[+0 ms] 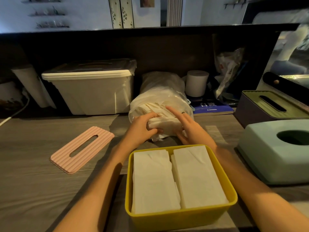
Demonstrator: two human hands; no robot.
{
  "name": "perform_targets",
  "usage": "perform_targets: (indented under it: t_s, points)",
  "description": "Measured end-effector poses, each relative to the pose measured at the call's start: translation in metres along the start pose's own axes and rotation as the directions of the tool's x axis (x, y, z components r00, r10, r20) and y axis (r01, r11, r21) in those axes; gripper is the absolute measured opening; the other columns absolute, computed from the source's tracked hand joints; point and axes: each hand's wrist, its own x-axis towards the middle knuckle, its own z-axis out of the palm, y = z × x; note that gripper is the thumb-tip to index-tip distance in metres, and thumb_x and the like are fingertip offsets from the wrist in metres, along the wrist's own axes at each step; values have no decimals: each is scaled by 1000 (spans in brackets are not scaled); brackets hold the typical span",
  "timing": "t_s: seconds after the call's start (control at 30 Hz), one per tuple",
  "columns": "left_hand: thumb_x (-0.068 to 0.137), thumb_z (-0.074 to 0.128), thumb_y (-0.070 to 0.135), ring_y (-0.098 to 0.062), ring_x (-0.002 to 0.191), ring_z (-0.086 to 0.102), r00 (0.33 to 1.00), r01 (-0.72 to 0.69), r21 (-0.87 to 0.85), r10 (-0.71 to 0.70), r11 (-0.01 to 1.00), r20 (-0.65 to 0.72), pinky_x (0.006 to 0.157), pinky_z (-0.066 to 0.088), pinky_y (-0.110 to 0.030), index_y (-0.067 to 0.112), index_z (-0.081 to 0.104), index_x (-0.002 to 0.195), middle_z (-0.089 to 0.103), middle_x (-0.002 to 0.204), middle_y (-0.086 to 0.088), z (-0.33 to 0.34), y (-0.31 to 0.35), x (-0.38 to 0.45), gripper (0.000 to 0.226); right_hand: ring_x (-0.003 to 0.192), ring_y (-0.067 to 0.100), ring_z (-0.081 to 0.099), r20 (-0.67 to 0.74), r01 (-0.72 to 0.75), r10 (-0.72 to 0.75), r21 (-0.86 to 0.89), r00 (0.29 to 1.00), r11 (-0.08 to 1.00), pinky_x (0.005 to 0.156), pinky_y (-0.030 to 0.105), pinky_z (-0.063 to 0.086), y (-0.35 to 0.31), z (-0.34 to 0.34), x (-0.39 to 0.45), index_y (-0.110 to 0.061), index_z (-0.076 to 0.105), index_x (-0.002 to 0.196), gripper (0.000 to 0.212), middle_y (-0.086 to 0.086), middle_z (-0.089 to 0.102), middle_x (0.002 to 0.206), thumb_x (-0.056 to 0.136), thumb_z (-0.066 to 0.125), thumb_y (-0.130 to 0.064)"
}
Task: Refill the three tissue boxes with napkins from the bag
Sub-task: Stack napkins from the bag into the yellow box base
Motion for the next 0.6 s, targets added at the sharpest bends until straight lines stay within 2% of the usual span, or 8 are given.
perform_targets:
  t_s: [0.1, 0.17, 0.23, 0.33, 0.4, 0.47, 0.53, 0.6]
  points:
    - [88, 77, 21, -4, 103, 62, 999, -28, -3, 28, 1000, 19, 84, 55, -20, 24, 61, 129, 64, 119, 7, 2, -2, -1, 44, 124, 27, 54, 95, -21, 36, -158, 995, 987, 101, 38, 49, 0, 6, 2, -43, 0, 159, 92, 12, 44, 141, 98, 67, -28]
    - [89, 76, 27, 0, 100, 60, 999, -31, -7, 31, 1000, 29, 81, 54, -14, 26, 60, 130, 62, 120, 11, 1, -1, -2, 44, 126, 27, 53, 73, -32, 46, -173, 996, 984, 104, 37, 48, 0, 7, 3, -36, 4, 162, 89, 12, 43, 145, 98, 65, -36]
    - [89, 75, 27, -2, 99, 61, 998, -32, 17, 31, 999, 46, 81, 54, -17, 27, 59, 131, 61, 120, 12, -1, -1, -2, 45, 126, 24, 54, 18, -42, 45, -142, 999, 989, 103, 34, 48, -2, 3, 2, -32, 15, 162, 81, 8, 43, 148, 98, 65, -35]
    - [89, 75, 19, -2, 97, 60, 997, -58, 55, 55, 997, 57, 83, 50, -19, 23, 65, 124, 67, 111, 7, -3, -3, -2, 36, 123, 17, 56, -28, -86, 85, -25, 996, 996, 102, 28, 49, -3, -1, 0, -30, 41, 151, 59, 1, 53, 145, 98, 67, -26]
    - [89, 76, 20, 1, 95, 60, 997, -64, 63, 61, 996, 46, 80, 48, -15, 23, 68, 119, 70, 107, 5, -5, -4, -1, 31, 110, 7, 59, -61, -115, 120, 80, 991, 990, 91, 11, 48, -3, -1, -2, -27, 55, 139, 49, -4, 64, 130, 94, 71, -19]
    - [89, 76, 23, 5, 95, 59, 997, -61, 59, 58, 996, 46, 78, 45, -8, 24, 68, 120, 69, 106, 8, -9, -1, 0, 32, 103, 1, 59, -96, -161, 180, 185, 979, 969, 81, 1, 45, -4, -5, -1, -25, 62, 132, 43, -7, 67, 119, 91, 74, -16]
    - [89, 75, 26, 8, 94, 59, 998, -54, 23, 53, 998, 39, 77, 47, -6, 24, 68, 120, 67, 105, 13, -14, 6, -2, 32, 100, -2, 63, -95, -188, 221, 275, 971, 943, 81, 3, 48, -4, -12, 1, -23, 65, 127, 37, -7, 70, 117, 92, 74, -17]
    - [89, 74, 30, 5, 94, 61, 999, -35, -45, 36, 998, 29, 76, 51, -10, 25, 68, 117, 68, 104, 13, -20, 18, -4, 29, 103, -3, 66, -46, -204, 240, 385, 970, 900, 84, 10, 52, -7, -20, 1, -23, 66, 127, 32, -9, 71, 119, 95, 71, -22]
